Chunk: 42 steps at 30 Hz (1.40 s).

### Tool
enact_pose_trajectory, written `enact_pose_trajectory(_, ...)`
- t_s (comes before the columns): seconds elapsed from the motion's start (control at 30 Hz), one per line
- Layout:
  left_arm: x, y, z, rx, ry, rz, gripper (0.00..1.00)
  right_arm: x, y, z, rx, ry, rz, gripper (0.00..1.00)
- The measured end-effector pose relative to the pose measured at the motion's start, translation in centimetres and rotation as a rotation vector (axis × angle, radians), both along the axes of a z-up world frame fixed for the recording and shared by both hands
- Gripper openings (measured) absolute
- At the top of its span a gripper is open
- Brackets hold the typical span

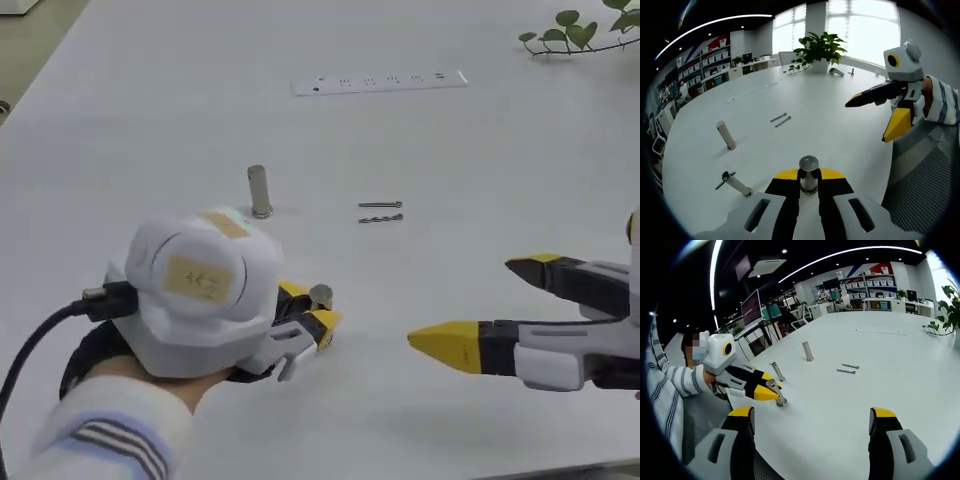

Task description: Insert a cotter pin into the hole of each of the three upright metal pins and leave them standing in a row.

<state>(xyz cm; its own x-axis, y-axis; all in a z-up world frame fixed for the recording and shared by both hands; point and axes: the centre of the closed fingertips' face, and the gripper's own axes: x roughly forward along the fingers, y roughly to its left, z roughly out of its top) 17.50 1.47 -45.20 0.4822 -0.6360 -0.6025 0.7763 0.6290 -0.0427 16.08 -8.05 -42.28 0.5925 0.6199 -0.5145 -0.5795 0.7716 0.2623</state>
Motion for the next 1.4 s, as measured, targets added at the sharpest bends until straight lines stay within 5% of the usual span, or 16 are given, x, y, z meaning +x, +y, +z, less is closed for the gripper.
enact_pose_trajectory(1.4, -0.8, -1.1, -0.8, -0.020, 0.033, 0.054, 0.10, 0.0, 0.0, -0.1, 0.001, 0.007, 0.000, 0.93)
